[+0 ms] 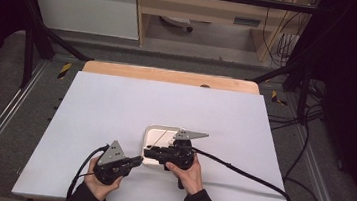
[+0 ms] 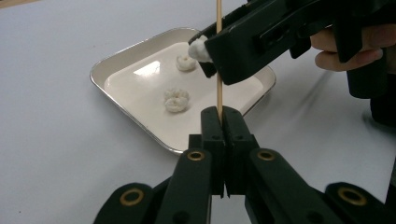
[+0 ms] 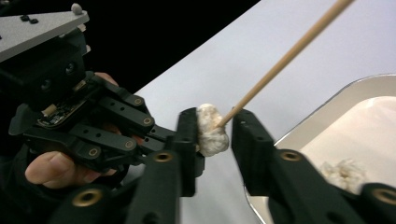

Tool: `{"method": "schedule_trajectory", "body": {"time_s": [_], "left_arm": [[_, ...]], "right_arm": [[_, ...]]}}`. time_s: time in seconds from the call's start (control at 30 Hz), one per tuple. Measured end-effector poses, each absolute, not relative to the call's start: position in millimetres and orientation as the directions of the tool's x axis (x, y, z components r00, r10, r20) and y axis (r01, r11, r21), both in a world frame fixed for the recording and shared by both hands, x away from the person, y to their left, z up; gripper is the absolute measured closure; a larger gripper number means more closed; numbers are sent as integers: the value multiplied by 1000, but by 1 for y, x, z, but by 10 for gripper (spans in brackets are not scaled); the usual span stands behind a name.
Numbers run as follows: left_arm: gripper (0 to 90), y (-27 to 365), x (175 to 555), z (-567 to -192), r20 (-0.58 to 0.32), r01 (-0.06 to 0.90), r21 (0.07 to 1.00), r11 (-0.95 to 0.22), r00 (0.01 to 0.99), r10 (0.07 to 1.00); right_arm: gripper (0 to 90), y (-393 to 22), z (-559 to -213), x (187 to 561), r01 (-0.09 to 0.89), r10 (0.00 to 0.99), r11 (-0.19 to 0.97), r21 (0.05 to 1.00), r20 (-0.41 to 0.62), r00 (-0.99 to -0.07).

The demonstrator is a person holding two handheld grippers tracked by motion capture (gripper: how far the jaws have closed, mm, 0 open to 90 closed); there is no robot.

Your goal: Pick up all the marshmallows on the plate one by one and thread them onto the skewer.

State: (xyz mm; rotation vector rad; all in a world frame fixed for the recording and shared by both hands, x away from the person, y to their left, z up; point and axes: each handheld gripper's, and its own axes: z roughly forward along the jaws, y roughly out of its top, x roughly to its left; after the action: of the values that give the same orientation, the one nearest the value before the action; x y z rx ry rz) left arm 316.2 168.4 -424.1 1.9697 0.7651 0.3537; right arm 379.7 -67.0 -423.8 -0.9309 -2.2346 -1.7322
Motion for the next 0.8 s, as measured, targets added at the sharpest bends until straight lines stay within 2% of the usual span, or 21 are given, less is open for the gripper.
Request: {"method": "schedule_trajectory", "body": {"time_s": [0.03,0.07,0.1,0.13,0.17,0.27,0.3,0.4,0.53,0.8], "left_arm": [[887,169,316,-424,-65,367,864,-345,761,646],[887,170,316,-424,-71,371,865,-337,757,650],[887,171,317,-424,-74,372,866,-335,757,650],[887,171,317,-424,-78,375,866,-330,754,652],[887,172,317,-424,-80,376,866,-329,753,653],[887,174,318,-424,-83,379,866,-326,751,655],[887,174,318,-424,-82,380,865,-327,751,655],[887,176,318,-424,-85,383,864,-326,749,657],[887,178,319,-424,-85,387,862,-327,747,659],[887,179,320,-425,-86,394,856,-335,747,660]], "right_arm": [[567,-69,-419,380,545,387,125,829,465,-796],[522,-71,-417,380,536,398,122,835,454,-797],[522,-71,-417,380,536,398,122,835,454,-797],[473,-72,-414,380,527,410,123,841,441,-798],[385,-76,-409,380,515,438,133,847,416,-797],[278,-81,-403,381,484,479,158,861,362,-800],[278,-81,-403,381,484,479,158,861,362,-800],[182,-87,-399,382,458,511,196,867,308,-803],[102,-97,-397,386,448,545,243,860,261,-797],[62,-117,-400,396,452,605,338,825,177,-776]]}}
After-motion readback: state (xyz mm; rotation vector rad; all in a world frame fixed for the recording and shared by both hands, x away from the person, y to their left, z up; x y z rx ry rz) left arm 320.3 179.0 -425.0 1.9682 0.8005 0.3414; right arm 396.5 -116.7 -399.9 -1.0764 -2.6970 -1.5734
